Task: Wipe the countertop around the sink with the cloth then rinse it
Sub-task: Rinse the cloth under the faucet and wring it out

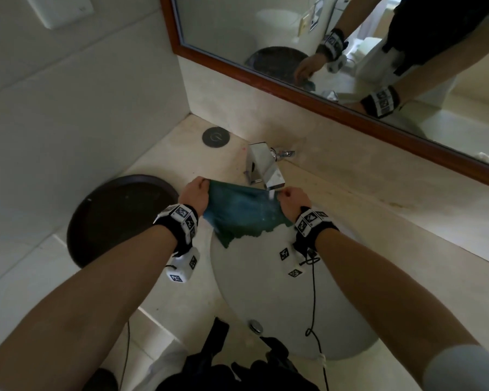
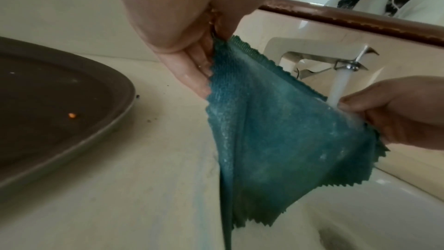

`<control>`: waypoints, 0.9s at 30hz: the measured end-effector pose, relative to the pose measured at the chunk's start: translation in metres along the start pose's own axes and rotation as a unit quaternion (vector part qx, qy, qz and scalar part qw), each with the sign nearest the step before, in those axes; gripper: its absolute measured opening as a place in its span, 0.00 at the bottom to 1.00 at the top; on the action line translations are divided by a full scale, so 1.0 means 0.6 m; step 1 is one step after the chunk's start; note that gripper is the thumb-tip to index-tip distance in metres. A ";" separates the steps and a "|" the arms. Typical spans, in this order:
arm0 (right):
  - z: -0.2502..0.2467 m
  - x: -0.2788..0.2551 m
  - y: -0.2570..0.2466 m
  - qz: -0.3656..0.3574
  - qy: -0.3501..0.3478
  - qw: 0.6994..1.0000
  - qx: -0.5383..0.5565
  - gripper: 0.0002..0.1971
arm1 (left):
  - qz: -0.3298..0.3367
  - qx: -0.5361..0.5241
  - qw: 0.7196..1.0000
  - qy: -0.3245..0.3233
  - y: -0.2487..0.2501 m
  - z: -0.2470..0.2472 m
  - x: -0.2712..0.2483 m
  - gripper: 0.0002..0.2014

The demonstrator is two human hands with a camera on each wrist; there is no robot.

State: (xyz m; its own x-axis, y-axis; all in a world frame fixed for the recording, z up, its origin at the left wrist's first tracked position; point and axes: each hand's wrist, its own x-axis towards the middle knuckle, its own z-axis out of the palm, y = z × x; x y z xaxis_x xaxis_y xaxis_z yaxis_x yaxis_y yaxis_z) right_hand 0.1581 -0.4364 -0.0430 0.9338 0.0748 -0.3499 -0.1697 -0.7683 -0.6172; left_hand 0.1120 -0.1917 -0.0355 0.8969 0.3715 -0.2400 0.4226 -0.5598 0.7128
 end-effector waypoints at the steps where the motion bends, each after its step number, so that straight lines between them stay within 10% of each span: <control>1: 0.007 0.003 -0.004 -0.004 0.003 1.000 0.022 0.12 | -0.002 0.001 1.000 0.005 -0.002 -0.005 0.001 0.16; 27: -0.123 -0.028 0.149 0.086 0.129 0.982 0.104 0.15 | 0.048 -0.032 0.987 -0.151 0.113 0.144 -0.017 0.19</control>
State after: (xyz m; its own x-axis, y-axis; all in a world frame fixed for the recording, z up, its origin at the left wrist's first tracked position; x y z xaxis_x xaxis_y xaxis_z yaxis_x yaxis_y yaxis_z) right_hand 0.1506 -0.5530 -0.0405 0.9298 -0.2294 -0.2879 -0.3679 -0.6067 -0.7046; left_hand 0.1428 -0.2974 -0.0418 0.9346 0.0763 -0.3474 0.3332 -0.5297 0.7800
